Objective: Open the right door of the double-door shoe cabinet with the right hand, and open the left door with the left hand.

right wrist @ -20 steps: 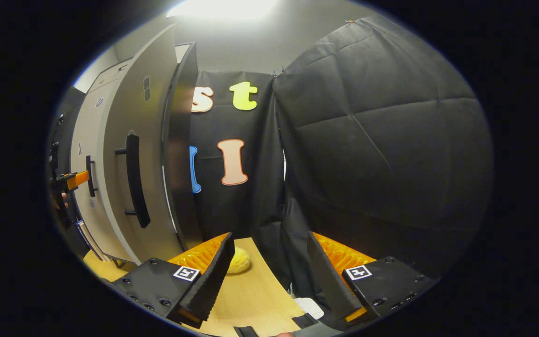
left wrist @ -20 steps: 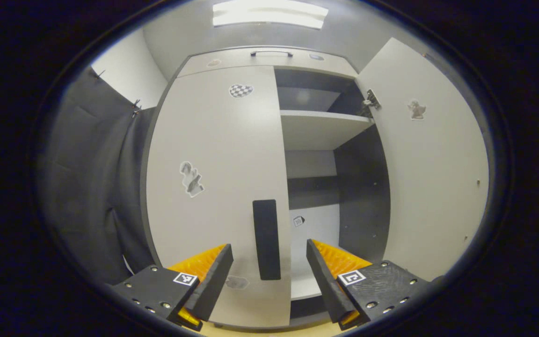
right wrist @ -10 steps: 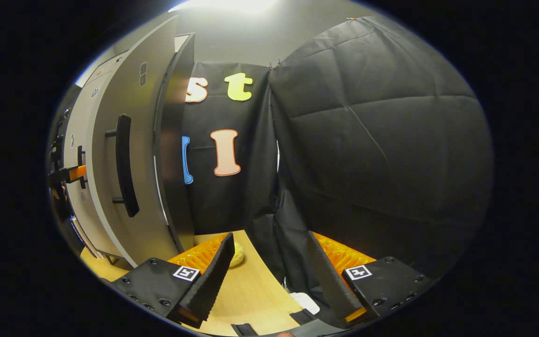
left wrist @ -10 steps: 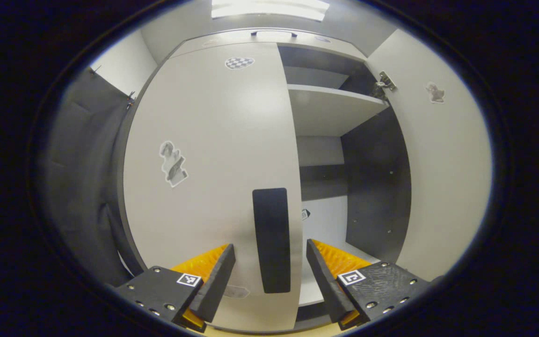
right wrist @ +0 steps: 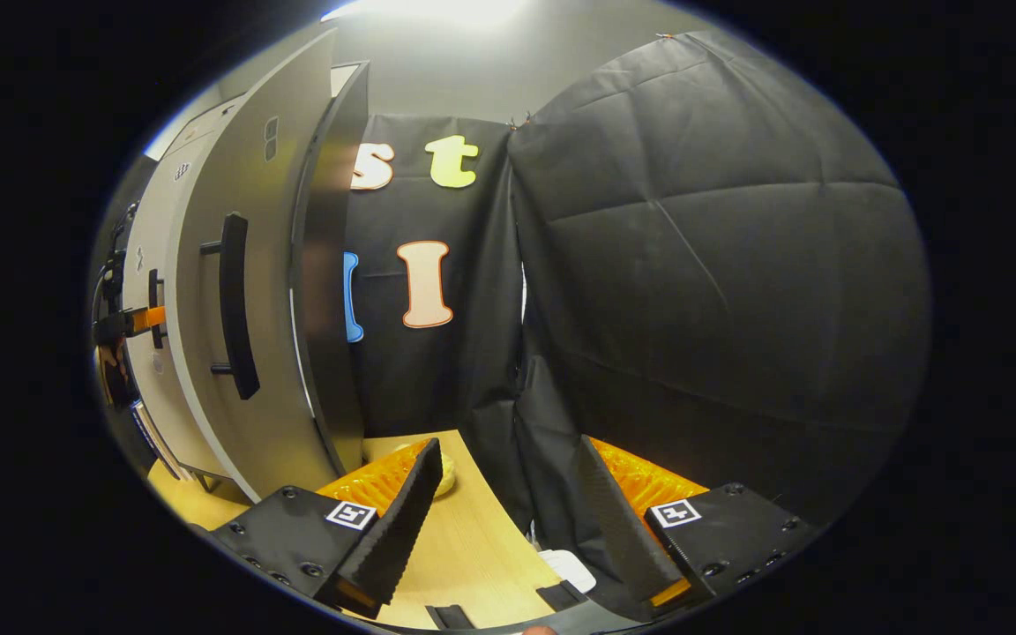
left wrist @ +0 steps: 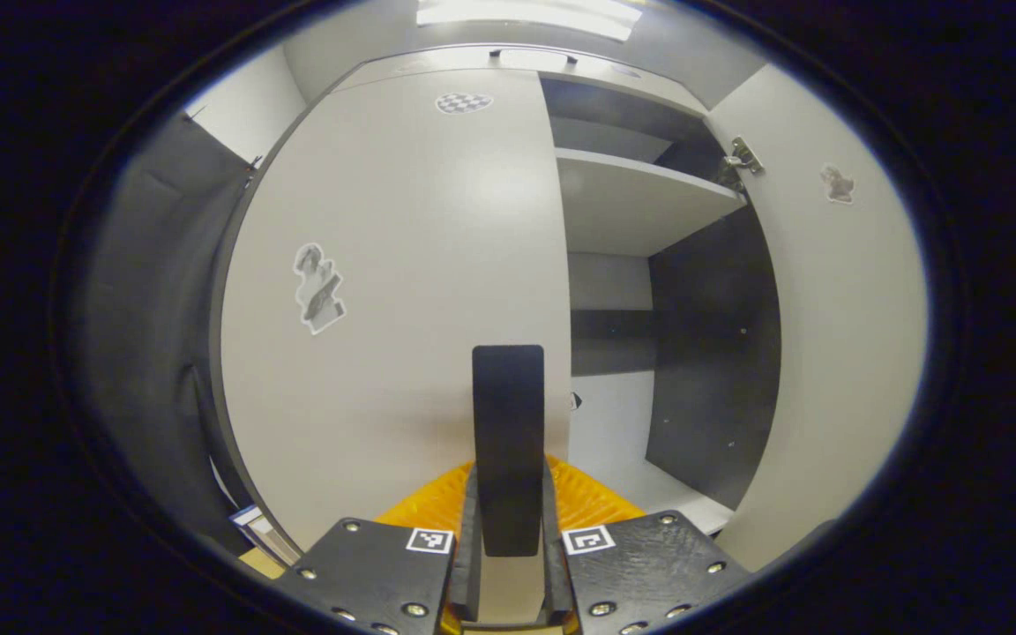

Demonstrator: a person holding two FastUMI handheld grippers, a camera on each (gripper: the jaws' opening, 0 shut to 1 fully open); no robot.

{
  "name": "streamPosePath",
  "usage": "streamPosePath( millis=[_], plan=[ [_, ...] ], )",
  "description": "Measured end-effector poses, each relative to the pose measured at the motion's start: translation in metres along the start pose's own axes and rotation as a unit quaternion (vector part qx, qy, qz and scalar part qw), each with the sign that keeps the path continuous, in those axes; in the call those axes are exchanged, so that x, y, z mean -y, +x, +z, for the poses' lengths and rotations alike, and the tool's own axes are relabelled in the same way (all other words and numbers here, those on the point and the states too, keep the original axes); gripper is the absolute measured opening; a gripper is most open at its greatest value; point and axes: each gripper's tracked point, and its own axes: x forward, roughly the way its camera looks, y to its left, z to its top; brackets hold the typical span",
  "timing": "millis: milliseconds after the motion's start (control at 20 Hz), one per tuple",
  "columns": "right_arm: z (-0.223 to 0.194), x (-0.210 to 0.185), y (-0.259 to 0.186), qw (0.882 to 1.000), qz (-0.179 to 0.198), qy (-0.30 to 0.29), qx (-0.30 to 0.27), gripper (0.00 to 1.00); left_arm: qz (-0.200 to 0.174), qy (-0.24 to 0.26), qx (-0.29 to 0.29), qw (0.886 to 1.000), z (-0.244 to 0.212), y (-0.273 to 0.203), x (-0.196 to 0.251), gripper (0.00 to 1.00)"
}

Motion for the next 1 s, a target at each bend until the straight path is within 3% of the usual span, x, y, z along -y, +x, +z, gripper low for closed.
streamPosePath(
  millis=[250,300,600,1000],
  plan=[
    [0.005,0.003,-0.004,1.000,0.012,-0.003,0.006,0.93,-0.004,-0.011,-0.013,1.000,-0.003,-0.008,-0.002,0.20],
    [0.006,0.004,-0.006,1.000,0.015,-0.006,0.008,0.97,-0.003,-0.014,-0.015,1.000,-0.004,-0.008,-0.002,0.16],
    [0.012,0.008,-0.022,0.999,0.041,-0.004,0.019,1.00,0.000,-0.023,-0.027,0.999,-0.006,-0.015,-0.008,0.17],
    [0.014,0.007,-0.037,0.996,0.089,-0.001,0.024,0.93,0.024,-0.032,-0.034,0.999,-0.003,-0.019,-0.016,0.17]
  ],
)
